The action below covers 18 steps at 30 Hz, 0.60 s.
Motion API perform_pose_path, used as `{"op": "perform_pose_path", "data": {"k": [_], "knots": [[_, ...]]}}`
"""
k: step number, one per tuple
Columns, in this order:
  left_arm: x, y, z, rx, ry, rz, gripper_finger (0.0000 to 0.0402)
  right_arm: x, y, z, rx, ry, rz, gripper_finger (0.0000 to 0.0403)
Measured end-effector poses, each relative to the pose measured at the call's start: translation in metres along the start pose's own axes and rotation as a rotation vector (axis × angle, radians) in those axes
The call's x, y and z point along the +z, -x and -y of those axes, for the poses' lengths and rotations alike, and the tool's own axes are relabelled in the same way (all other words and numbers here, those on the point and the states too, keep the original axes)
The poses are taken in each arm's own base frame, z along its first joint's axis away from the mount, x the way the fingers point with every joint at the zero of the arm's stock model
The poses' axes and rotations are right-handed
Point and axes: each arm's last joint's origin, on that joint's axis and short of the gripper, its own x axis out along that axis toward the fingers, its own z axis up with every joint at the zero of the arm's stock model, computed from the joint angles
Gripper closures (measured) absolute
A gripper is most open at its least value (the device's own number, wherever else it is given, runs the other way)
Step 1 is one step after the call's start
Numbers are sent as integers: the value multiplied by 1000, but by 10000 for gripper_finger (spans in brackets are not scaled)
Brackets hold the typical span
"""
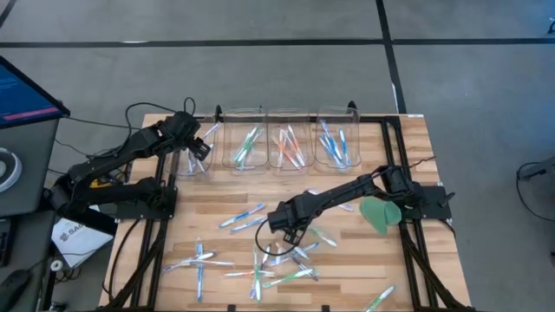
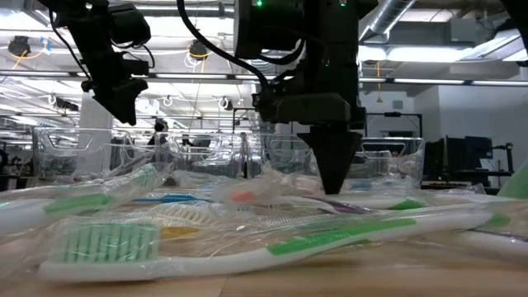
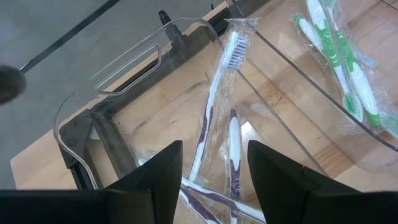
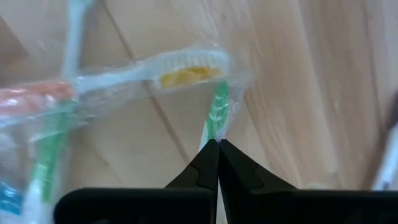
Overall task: Pick & Place Toothbrushes
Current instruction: Put the green toothbrush into the middle left transparent bin
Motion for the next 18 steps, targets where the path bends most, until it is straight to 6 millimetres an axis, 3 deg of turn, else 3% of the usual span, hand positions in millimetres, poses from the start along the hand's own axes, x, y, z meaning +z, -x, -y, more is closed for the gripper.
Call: {"op": "perform_pose_path", "data": {"k": [5,10,14,18], "knots": [[0,0,0,0,0,0,227,-5,12,1,-80,0,-38,403],[0,0,1,-35,6,1,227,-14,47,-2,-214,-21,-46,403],[2,0,5,-172,13,14,227,-24,83,-12,-302,-33,32,403],[11,4,13,-449,37,86,227,-34,114,-31,-291,26,218,403]]}}
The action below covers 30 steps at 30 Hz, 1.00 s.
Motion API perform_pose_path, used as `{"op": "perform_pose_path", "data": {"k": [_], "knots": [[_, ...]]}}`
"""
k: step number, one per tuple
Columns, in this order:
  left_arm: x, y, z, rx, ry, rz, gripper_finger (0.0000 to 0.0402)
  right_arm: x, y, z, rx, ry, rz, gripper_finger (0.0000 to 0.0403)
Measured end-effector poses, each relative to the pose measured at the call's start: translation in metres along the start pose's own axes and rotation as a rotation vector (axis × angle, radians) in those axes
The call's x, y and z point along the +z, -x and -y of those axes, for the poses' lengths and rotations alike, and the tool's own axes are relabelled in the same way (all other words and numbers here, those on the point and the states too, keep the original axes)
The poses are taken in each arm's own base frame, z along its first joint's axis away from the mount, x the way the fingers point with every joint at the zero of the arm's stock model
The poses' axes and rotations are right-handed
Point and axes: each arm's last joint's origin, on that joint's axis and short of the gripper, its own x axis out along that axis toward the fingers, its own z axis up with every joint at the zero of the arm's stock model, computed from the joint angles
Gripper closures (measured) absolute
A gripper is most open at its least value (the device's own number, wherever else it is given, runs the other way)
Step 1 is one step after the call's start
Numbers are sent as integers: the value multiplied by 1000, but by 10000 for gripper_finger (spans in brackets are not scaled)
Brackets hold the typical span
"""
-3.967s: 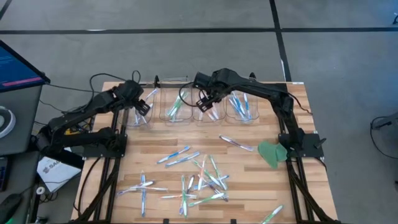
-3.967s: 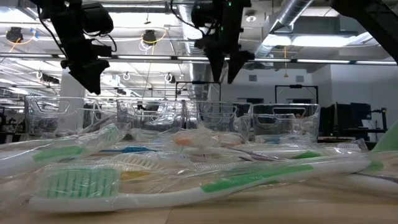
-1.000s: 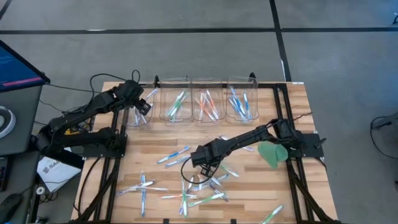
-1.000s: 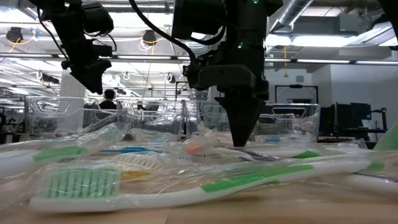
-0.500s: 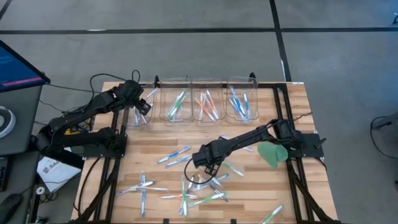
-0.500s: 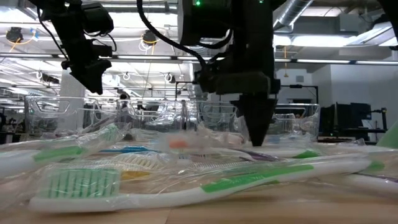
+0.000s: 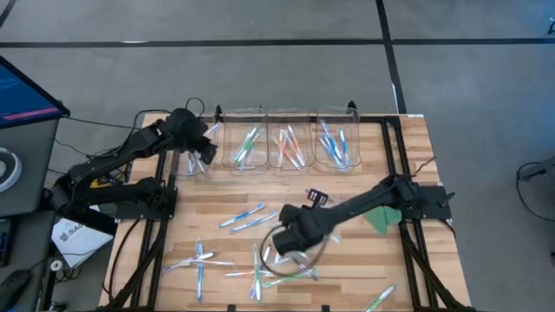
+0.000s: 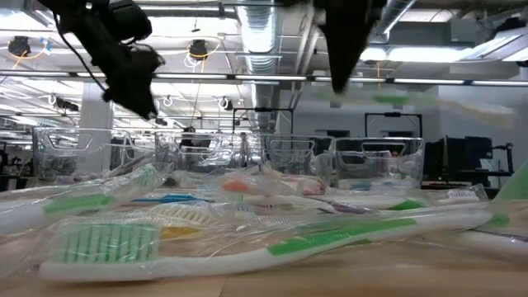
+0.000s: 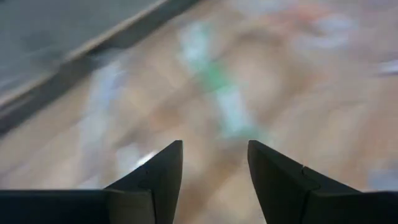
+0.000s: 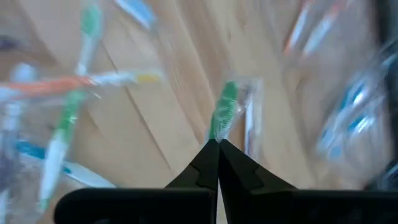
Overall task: Pick & Place Toothbrushes
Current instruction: Put the green toothbrush into the middle left transparent bin
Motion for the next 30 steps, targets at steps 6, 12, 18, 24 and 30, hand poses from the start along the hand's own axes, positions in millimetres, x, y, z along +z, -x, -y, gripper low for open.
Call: {"op": "perform_pose_path", "data": {"k": [6,12,18,24,30], "knots": [[5,-6,11,-331,-36,168,227,-13,32,-10,-112,43,255,403],[2,-7,32,-576,-112,382,227,-6,31,-3,-173,0,316,403],[-3,11,60,-768,-219,558,227,1,39,-4,-282,-53,545,403],[-13,34,88,-923,-421,679,227,-3,71,-15,-215,-25,712,403],[-31,38,115,-1023,-637,706,227,-3,94,-32,-116,51,822,403]]}}
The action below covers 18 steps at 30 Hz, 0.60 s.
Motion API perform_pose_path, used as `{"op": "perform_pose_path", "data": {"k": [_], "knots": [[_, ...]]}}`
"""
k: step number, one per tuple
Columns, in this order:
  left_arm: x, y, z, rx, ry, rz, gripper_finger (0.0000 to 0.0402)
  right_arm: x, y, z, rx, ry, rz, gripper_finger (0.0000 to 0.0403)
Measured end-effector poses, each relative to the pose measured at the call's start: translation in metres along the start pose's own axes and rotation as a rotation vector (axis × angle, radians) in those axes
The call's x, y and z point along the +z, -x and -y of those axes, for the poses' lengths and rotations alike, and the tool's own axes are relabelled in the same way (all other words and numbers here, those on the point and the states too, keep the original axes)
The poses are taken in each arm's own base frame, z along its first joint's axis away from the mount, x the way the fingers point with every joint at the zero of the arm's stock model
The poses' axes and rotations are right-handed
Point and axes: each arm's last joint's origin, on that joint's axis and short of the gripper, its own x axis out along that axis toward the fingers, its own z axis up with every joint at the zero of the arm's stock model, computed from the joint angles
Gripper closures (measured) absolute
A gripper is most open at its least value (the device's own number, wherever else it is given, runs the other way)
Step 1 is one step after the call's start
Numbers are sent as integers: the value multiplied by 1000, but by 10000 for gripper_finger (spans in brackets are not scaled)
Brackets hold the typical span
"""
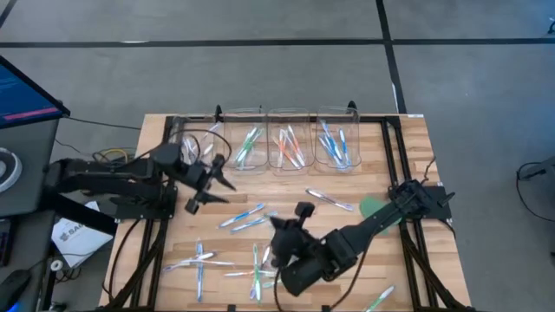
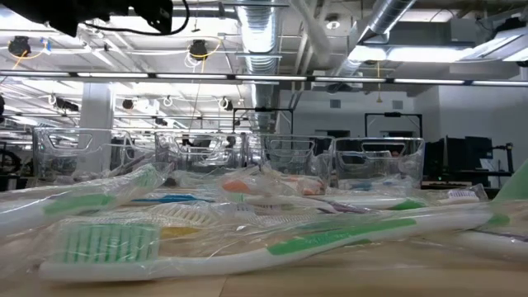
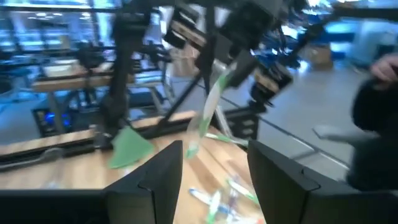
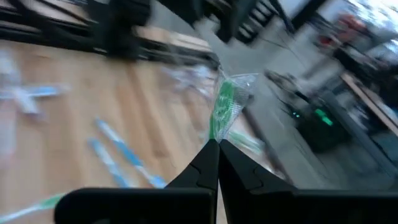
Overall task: Pick & Place Toothbrushes
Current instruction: Put the green toothbrush into the middle left transparent bin
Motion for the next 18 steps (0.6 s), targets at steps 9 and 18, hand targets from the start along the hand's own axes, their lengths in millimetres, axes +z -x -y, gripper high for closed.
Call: {"op": "perform_pose_path", "data": {"k": [9,18], "knots": [[-26,-29,26,-7,-35,-68,227,18,-10,-21,254,84,150,403],[-39,-54,42,-58,-50,-38,227,29,-28,-14,375,125,217,403]]}}
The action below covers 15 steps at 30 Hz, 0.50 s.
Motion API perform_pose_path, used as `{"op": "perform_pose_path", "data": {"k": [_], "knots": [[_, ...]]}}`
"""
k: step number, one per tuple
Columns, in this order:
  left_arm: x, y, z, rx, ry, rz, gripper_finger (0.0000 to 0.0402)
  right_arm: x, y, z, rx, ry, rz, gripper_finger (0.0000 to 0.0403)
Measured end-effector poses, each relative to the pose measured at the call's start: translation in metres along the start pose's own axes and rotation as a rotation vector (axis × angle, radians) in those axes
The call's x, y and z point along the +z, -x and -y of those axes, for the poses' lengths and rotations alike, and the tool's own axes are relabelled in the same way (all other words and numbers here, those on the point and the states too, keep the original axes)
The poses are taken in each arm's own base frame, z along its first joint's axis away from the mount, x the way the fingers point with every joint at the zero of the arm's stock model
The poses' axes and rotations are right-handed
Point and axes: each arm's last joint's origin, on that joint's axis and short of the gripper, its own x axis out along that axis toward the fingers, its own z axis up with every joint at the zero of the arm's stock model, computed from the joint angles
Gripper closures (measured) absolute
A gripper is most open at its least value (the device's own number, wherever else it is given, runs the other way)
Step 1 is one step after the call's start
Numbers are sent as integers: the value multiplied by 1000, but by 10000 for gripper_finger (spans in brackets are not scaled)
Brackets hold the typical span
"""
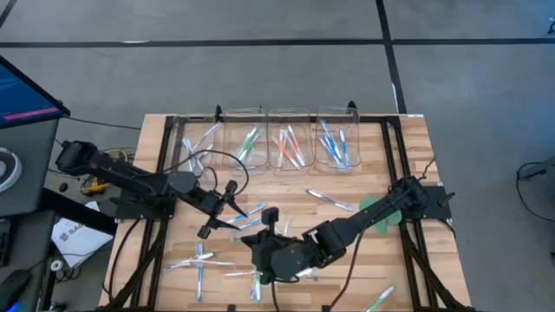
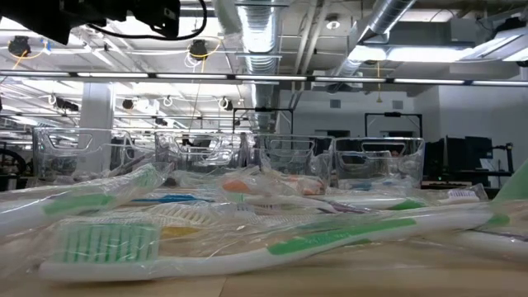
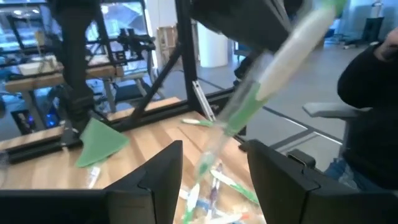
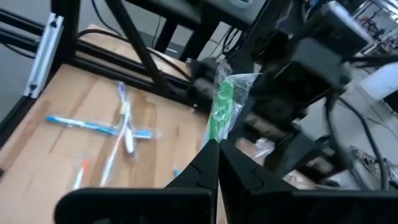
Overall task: Pick & Place Toothbrushes
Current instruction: Put the green toothbrush into the middle left transparent bin
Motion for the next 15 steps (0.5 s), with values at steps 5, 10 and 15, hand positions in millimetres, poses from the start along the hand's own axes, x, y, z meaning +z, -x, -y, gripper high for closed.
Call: {"op": "perform_pose_path", "data": {"k": [5,10,15], "knots": [[-3,-9,4,-15,-8,30,227,-2,-9,10,23,-10,-5,403],[-4,-12,5,-18,-11,43,227,-5,-17,15,9,-13,-19,403],[-5,-13,4,-17,-11,44,227,-7,-22,22,-4,-20,-26,403]]}}
